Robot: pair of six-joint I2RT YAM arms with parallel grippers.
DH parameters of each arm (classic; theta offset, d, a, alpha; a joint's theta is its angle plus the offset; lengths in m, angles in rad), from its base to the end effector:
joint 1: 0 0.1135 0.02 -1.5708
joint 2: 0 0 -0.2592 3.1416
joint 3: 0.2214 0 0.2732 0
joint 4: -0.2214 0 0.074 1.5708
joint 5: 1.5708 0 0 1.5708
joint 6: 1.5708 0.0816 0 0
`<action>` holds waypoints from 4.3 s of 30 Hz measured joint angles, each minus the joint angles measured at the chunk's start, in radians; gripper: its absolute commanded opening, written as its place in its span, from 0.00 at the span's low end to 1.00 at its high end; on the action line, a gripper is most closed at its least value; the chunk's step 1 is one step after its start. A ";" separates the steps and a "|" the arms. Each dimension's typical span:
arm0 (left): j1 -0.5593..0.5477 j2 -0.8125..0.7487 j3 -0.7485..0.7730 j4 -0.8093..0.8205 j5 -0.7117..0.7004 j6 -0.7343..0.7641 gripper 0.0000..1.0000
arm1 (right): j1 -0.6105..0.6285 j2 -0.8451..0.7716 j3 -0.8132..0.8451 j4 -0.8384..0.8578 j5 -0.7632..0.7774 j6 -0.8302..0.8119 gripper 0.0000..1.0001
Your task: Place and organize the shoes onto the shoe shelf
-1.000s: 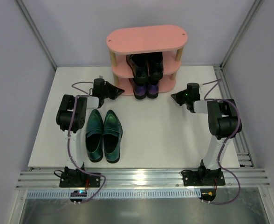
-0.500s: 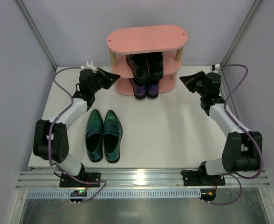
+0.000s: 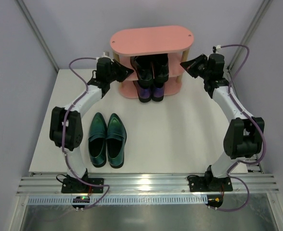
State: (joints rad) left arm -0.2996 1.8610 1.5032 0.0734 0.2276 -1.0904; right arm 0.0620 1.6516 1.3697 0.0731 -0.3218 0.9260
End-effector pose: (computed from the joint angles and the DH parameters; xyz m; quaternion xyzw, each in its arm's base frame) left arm 0.4839 -0.1688 0.2816 -0.2434 0.7599 -0.4514 0.3995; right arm 0.4593 0.0544 0.3240 0.2295 0.7387 0.4042 0.4881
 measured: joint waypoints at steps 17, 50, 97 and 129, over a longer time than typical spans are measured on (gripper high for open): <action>-0.021 0.120 0.150 -0.103 -0.051 0.006 0.00 | 0.052 0.289 0.243 -0.127 -0.009 -0.040 0.04; -0.011 0.248 0.308 -0.134 -0.051 -0.032 0.00 | 0.081 0.282 0.183 -0.066 -0.040 -0.043 0.04; -0.298 -0.871 -0.592 -0.956 -0.511 0.291 0.71 | 0.346 -0.633 -0.759 -0.271 0.119 -0.347 0.64; -0.636 -0.583 -0.683 -0.774 -0.442 0.192 0.00 | 0.351 -0.701 -0.797 -0.349 0.230 -0.367 0.61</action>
State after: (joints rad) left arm -0.9352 1.2778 0.8200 -0.7006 -0.2146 -0.8982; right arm 0.4133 0.9508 0.5732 -0.2756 -0.0917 0.5587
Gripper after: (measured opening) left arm 0.042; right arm 0.608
